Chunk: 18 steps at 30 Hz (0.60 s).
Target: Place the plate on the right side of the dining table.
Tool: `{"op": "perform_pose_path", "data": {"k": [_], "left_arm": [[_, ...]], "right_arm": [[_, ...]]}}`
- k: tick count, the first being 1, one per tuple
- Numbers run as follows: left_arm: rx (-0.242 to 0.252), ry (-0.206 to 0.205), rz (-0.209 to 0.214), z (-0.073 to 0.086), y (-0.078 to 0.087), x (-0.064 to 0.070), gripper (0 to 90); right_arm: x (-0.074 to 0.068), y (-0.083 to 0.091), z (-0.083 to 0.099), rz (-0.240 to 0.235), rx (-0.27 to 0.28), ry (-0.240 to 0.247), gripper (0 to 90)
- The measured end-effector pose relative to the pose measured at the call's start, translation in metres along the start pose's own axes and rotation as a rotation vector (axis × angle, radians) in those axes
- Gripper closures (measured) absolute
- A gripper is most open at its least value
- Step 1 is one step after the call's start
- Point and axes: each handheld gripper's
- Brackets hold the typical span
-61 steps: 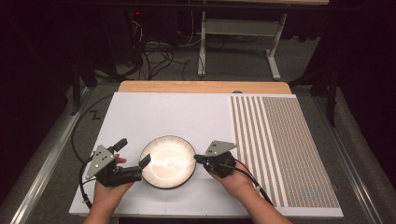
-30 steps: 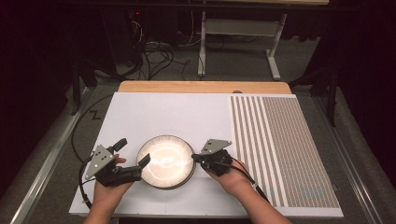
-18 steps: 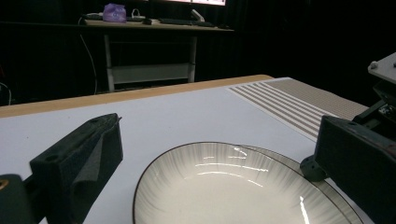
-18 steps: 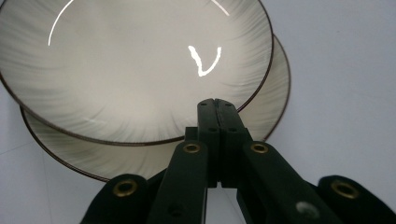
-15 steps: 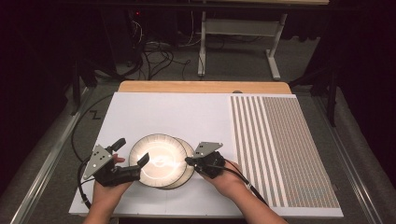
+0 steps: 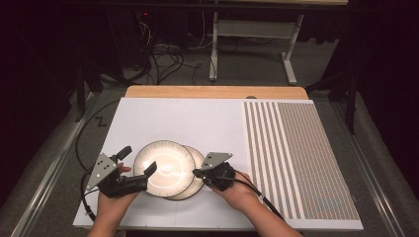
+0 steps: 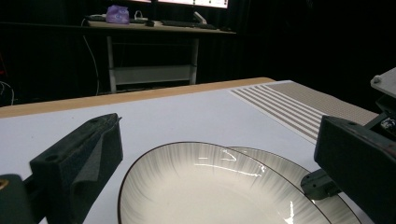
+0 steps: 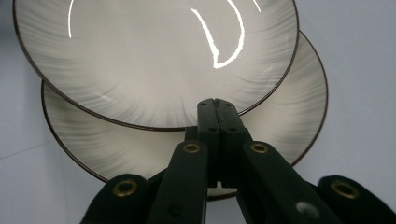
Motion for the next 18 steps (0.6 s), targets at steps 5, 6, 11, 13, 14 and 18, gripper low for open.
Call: {"op": "perform_pose_path", "data": {"k": [5,6,11,13,14,18], "left_arm": [[-0.004,-0.003,0.0,0.0003,0.0009,-0.001,1.9],[-0.003,-0.002,0.0,0.0003,0.0012,-0.0011,1.9],[0.0,-0.002,-0.001,-0.0001,0.0014,-0.0011,1.9],[0.0,-0.004,-0.002,-0.0002,0.0013,-0.0008,1.9],[0.0,-0.005,-0.003,-0.0003,0.0012,-0.0009,1.9],[-0.001,-0.001,-0.004,-0.0006,0.001,-0.0016,1.9]], "right_arm": [[-0.0014,-0.0017,-0.001,-0.007,0.003,-0.009,90.0],[-0.0013,-0.0022,-0.0011,-0.008,0.004,-0.007,90.0],[-0.0025,-0.0052,-0.0021,-0.016,0.006,-0.004,90.0],[-0.0031,-0.0056,-0.0023,-0.014,0.006,-0.002,90.0],[-0.003,-0.0056,-0.0023,-0.015,0.007,-0.003,90.0],[-0.0027,-0.0057,-0.0021,-0.017,0.008,-0.006,90.0]]}}
Point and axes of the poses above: each handheld gripper's, and its own axes: y roughly backward along the jaws, z roughly out of its underside, x roughly to its right, and after that the axes turned 1 degree about -z, right-handed
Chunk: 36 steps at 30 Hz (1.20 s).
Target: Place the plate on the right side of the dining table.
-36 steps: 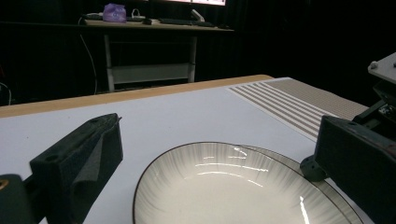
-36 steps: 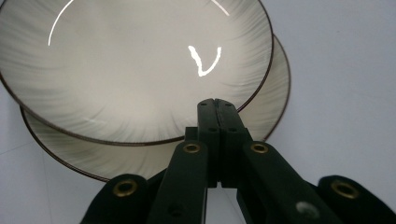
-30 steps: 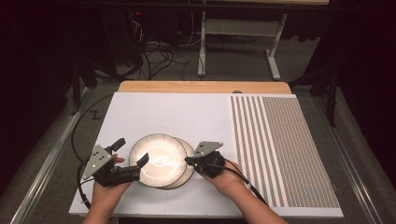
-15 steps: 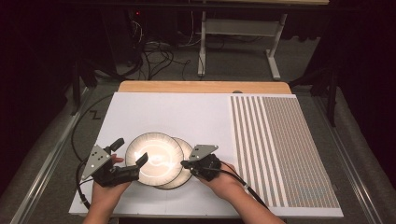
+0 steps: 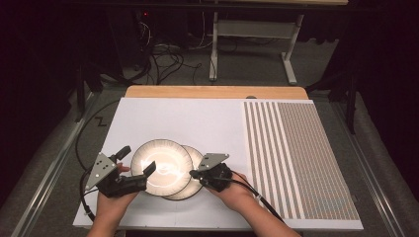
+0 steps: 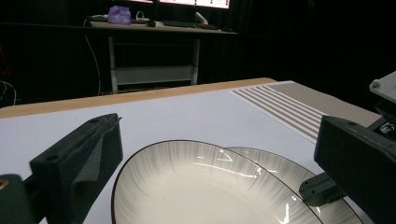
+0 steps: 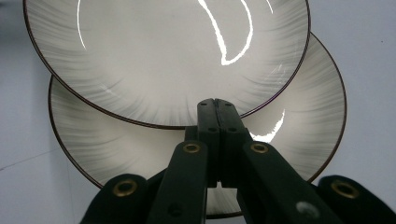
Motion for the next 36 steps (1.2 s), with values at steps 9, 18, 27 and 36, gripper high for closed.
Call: {"op": "perform_pose_path", "data": {"k": [9,18,27,36], "left_arm": [[-0.008,-0.003,-0.002,-0.003,-0.002,0.001,2.0],[-0.042,0.024,0.042,-0.016,-0.006,0.004,2.0],[-0.15,0.121,0.135,-0.02,-0.011,0.002,2.0],[-0.31,0.245,0.216,-0.026,-0.016,-0.011,1.6]], "right_arm": [[0.0,0.0,0.0,0.0,0.001,-0.003,90.0],[-0.001,0.0,0.0,0.009,-0.007,0.003,90.0],[-0.001,0.0,0.0,0.012,-0.007,0.01,90.0],[0.0,-0.001,0.0,0.015,-0.006,0.007,90.0]]}}
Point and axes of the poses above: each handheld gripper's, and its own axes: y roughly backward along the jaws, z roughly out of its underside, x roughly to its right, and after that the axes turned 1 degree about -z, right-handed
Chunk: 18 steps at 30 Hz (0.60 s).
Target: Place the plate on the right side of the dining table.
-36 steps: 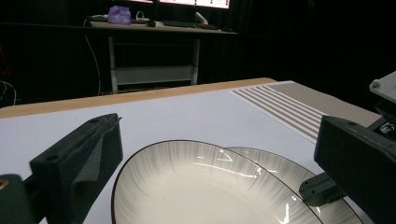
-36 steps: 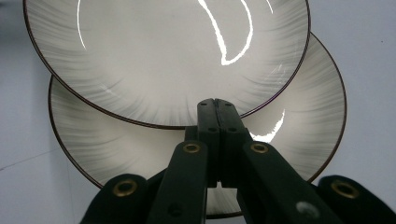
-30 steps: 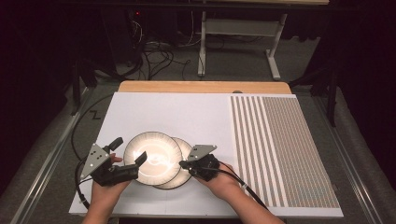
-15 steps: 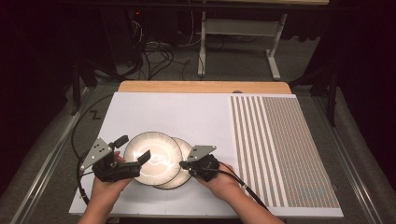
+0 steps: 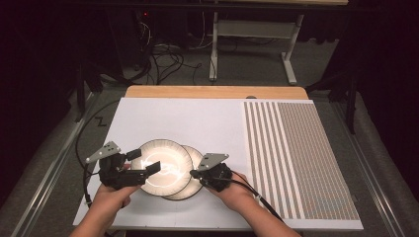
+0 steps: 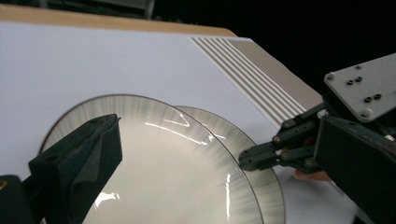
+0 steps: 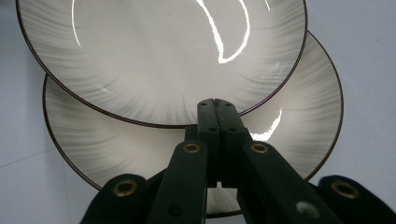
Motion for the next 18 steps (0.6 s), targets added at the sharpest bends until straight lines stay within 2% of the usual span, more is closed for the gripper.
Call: {"op": "perform_pose_path", "data": {"k": [1,5,6,7,10,15,18], "left_arm": [[0.0,0.0,0.0,0.0,0.0,0.0,1.6],[-0.064,0.044,0.04,-0.004,-0.003,-0.003,1.5],[-0.084,0.067,0.051,-0.005,-0.005,-0.004,1.4],[-0.084,0.067,0.051,-0.005,-0.005,-0.004,1.3],[-0.106,0.1,0.08,-0.006,-0.008,-0.004,0.8],[-0.167,0.182,0.147,-0.01,-0.012,-0.005,0.8],[-0.181,0.203,0.159,-0.012,-0.013,-0.006,0.8]], "right_arm": [[0.0,0.0,0.0,0.0,-0.001,0.0,90.0],[0.0,0.0,0.0,0.002,0.0,0.002,90.0],[0.001,0.0,0.0,0.002,-0.004,-0.004,90.0],[0.001,0.0,0.0,0.002,-0.004,-0.004,90.0],[0.001,0.0,0.0,0.004,-0.003,-0.004,90.0],[0.001,0.0,0.0,0.004,-0.003,-0.004,90.0],[0.001,0.0,0.0,0.003,-0.006,-0.003,90.0]]}}
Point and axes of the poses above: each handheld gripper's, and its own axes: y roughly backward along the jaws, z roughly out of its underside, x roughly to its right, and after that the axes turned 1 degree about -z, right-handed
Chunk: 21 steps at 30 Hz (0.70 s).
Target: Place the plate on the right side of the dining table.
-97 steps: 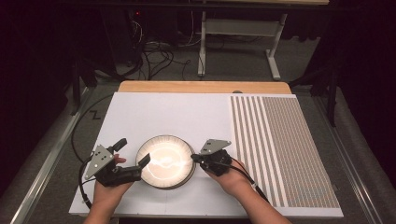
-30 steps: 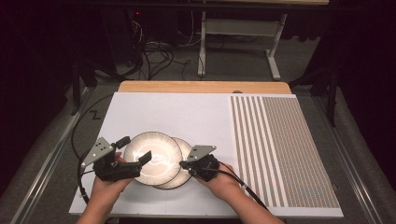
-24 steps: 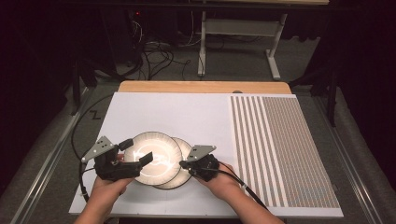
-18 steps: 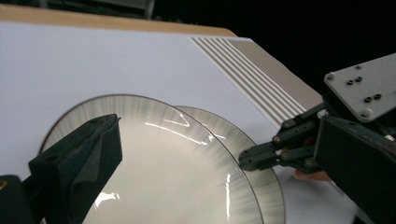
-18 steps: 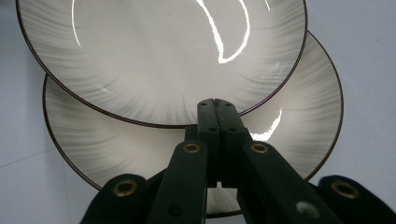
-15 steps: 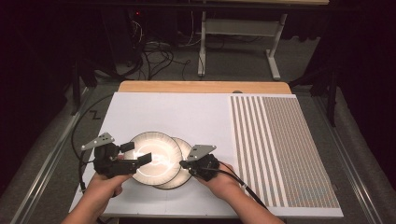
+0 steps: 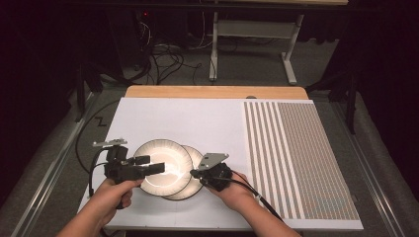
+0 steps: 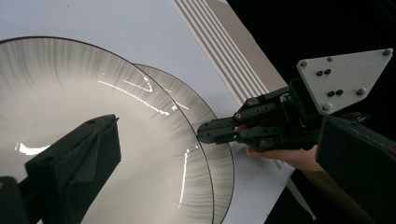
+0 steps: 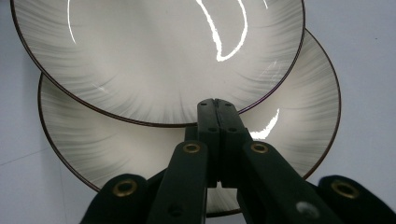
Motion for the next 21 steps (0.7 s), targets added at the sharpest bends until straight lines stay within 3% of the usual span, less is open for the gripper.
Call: {"op": "perform_pose_path", "data": {"k": [3,10,14,16,21], "left_arm": [[-0.052,0.051,0.018,-0.003,-0.003,-0.003,0.8],[-0.118,0.124,0.028,-0.006,-0.005,-0.007,0.9],[-0.138,0.147,0.028,-0.007,-0.007,-0.008,1.1],[-0.159,0.181,0.039,-0.009,-0.007,-0.009,2.6],[-0.16,0.22,0.053,-0.011,-0.005,-0.012,7.0]], "right_arm": [[0.0,0.0,0.0,0.002,0.0,-0.001,90.0],[0.0,0.0,0.0,0.002,0.002,0.001,90.0],[0.0,0.0,0.0,0.005,0.002,0.004,90.0],[0.0,0.0,0.0,0.005,0.002,0.005,90.0],[0.0,0.0,0.0,0.006,0.002,0.006,90.0]]}}
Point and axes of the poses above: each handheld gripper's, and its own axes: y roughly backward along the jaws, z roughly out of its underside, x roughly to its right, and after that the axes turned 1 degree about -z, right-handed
